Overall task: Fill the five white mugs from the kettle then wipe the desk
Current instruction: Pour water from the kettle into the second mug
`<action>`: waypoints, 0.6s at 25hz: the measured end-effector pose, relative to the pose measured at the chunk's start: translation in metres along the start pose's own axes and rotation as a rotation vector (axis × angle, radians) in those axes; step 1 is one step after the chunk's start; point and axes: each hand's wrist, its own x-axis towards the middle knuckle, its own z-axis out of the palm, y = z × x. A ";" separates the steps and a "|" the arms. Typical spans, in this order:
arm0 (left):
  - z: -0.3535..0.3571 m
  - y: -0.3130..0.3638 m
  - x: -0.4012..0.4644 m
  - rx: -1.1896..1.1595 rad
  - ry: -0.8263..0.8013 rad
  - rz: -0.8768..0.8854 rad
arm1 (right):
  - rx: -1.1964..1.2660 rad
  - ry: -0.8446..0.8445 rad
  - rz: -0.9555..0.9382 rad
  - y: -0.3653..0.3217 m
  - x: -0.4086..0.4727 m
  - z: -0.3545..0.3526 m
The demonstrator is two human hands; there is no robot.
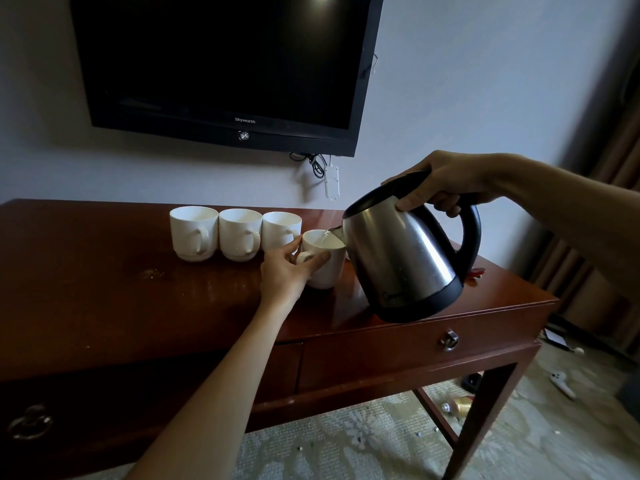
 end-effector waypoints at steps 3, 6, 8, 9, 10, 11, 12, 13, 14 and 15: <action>-0.001 0.001 -0.001 -0.009 0.002 -0.007 | 0.001 0.001 0.001 0.000 0.000 0.000; -0.001 0.003 -0.002 -0.006 -0.009 0.005 | -0.004 0.002 0.005 -0.001 -0.001 0.001; -0.002 0.005 -0.003 0.012 -0.010 0.007 | -0.005 0.000 0.004 -0.002 -0.001 0.001; -0.002 0.005 -0.003 0.018 -0.012 0.003 | -0.003 0.000 0.004 -0.002 -0.001 0.001; -0.003 0.005 -0.003 0.019 -0.015 -0.004 | -0.002 0.001 0.004 -0.002 -0.001 0.001; -0.003 0.005 -0.002 0.016 -0.018 -0.013 | -0.003 0.001 0.003 -0.002 -0.001 0.001; -0.003 0.006 -0.003 0.016 -0.018 -0.020 | -0.006 0.001 0.003 -0.001 -0.001 0.001; -0.002 0.006 -0.003 0.019 -0.018 -0.024 | -0.006 0.003 0.005 -0.001 0.000 0.001; -0.002 0.006 -0.003 0.017 -0.018 -0.024 | -0.006 0.005 0.006 0.000 0.000 0.000; -0.002 0.006 -0.003 0.011 -0.018 -0.025 | -0.005 0.007 0.008 0.000 0.000 0.000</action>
